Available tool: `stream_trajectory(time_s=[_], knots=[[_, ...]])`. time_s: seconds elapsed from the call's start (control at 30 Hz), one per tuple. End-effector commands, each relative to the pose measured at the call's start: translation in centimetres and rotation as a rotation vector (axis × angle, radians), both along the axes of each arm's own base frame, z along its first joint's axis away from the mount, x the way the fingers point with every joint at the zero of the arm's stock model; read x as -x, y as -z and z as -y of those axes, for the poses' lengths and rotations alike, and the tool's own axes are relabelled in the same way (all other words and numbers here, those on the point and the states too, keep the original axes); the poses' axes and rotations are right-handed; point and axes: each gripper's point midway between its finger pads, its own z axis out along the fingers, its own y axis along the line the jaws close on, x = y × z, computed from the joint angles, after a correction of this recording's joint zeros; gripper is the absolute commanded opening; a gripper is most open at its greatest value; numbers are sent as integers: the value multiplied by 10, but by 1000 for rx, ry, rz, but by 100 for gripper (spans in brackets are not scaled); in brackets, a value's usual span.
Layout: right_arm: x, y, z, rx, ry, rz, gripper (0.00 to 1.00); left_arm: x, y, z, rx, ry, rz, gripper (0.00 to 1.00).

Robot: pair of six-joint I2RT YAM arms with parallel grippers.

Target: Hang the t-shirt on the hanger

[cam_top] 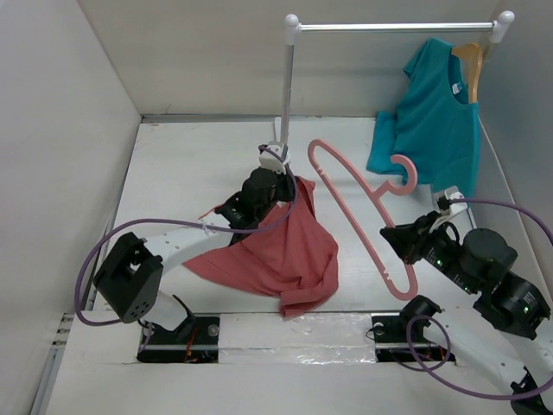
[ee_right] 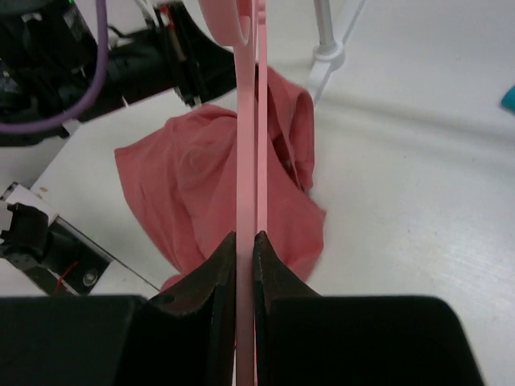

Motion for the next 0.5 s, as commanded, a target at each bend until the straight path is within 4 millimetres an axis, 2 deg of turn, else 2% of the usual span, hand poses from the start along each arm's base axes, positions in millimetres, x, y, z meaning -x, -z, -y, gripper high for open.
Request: stream_trajectory(time_s=[0.0,0.1,0.2,0.3,0.47], knots=[[15,21,1,5,-26,-93,0,-16,-52,7,106,-8,71,0],[17,23,3,28,-30,-102,0,-22,-65,0,102,-41,87,0],[18,27,-3,46,-66,-111,0,-23,-75,-4,98,-57,95,0],[12,30,-9,54,-73,-111,0,-20,-80,-9,98,-64,103,0],[17,32,-23,36,-150,-128,0,-21,-82,-15,62,-85,109,0]])
